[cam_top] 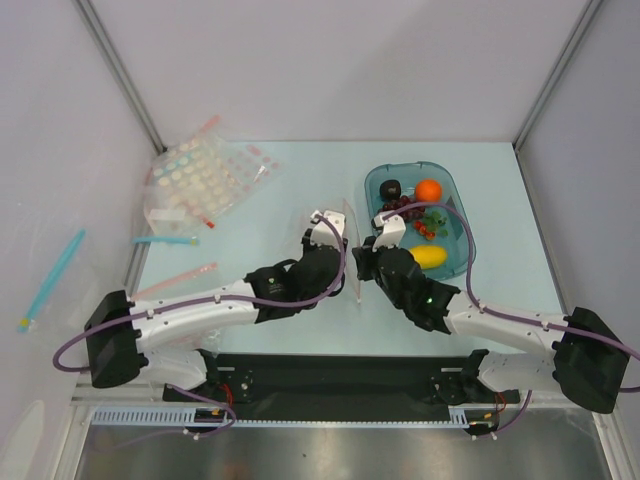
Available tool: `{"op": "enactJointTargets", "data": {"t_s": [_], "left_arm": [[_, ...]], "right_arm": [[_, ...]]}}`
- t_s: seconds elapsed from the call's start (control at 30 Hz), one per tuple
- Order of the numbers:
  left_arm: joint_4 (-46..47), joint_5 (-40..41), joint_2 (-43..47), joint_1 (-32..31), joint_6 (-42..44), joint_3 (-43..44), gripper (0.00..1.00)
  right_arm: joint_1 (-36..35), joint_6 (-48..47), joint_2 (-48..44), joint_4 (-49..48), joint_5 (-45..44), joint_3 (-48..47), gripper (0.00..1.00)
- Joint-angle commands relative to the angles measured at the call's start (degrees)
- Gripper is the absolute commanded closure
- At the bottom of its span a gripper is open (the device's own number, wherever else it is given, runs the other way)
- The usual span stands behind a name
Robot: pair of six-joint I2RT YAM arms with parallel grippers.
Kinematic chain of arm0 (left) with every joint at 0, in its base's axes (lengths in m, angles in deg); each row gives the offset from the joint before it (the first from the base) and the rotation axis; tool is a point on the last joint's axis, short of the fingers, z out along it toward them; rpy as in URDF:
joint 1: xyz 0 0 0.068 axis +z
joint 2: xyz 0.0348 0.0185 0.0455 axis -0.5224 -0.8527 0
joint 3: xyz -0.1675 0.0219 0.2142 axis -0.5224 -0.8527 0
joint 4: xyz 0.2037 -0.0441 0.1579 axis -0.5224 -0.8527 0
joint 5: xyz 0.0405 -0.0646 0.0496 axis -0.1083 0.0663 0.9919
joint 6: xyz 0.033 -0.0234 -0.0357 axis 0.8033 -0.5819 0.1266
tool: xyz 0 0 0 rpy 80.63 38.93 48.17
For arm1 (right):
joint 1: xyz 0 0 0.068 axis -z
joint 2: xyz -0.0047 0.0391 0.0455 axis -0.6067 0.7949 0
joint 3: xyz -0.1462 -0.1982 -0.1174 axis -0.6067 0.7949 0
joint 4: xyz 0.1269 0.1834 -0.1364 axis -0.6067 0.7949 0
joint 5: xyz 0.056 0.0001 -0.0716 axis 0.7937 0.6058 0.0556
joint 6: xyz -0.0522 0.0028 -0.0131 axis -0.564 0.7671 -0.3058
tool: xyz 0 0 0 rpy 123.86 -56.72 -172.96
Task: Place the food in the zip-top bag and seal the zipper
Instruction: Open the zipper of the food storage bag at the center of the board.
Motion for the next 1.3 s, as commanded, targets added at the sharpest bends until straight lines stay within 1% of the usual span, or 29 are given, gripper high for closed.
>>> {"op": "enactJointTargets", "data": {"t_s": [0.0, 0.1, 0.13, 0.23, 0.37, 0.47, 0.5, 0.57, 0.7, 0.83, 0.97, 1.03, 1.07, 1.17, 1.27], "left_arm": [[1.67, -0.94, -1.68, -0.31, 1.78, 3.07, 0.55], [1.93, -1.83, -1.34, -0.23, 1.25, 3.08, 0.63], [2.36, -2.09, -0.81, -0.23, 1.34, 2.73, 0.67], [5.17, -3.93, 2.09, -0.31, 1.69, 0.36, 0.71], [10.88, -6.57, 6.04, -0.23, 2.13, -4.21, 0.71], [13.35, -8.07, 7.11, -0.31, 2.66, -5.63, 0.63], [13.35, -8.07, 7.02, -0.31, 2.66, -5.54, 0.61], [13.18, -7.63, 5.45, -0.23, 2.66, -4.75, 0.61], [12.13, -7.28, 1.14, -0.23, 2.48, -2.2, 0.64], [11.86, -6.84, -1.85, -0.23, 2.48, -0.27, 0.66], [11.77, -3.77, -3.53, -0.23, 2.22, 0.79, 0.66], [8.8, -2.27, -4.84, -0.14, 1.25, 1.92, 0.67], [7.74, -0.27, -5.37, -0.14, 0.64, 2.45, 0.69], [4.75, 1.94, -6.78, 0.21, -1.12, 3.86, 0.76], [1.94, 3.18, -7.48, 0.56, -2.79, 5.01, 0.8]], "right_arm": [[-0.26, 0.38, -1.43, -3.54, -1.23, 0.24, 1.0], [-0.26, 0.38, -1.35, -3.46, -1.41, 0.15, 1.0], [-0.35, 0.38, -1.35, -3.46, -1.5, 0.15, 1.0], [-0.26, 0.3, -1.26, -3.46, -1.24, 0.15, 1.0], [-0.26, 0.21, -1.08, -3.46, -0.89, 0.06, 1.0], [-0.26, 0.12, -0.91, -3.63, -0.62, 0.15, 1.0], [-0.35, 0.12, -1.08, -3.72, -0.36, 0.06, 1.0], [-0.35, -0.14, -0.99, -3.89, -0.27, 0.06, 1.0], [-1.14, -0.49, -0.82, -4.33, -0.53, 0.06, 1.0], [-2.02, -1.28, -0.99, -4.68, -1.23, 0.24, 1.0], [-2.81, -1.9, -1.61, -5.56, -1.32, 0.68, 1.0], [-2.98, -1.9, -1.78, -5.65, -1.5, 0.68, 1.0], [-2.98, -1.99, -1.79, -5.57, -1.5, 0.68, 1.0], [-2.98, -1.73, -1.78, -5.21, -2.11, 0.59, 1.0], [-2.81, -1.46, -2.05, -5.04, -2.11, 0.68, 1.0]]}}
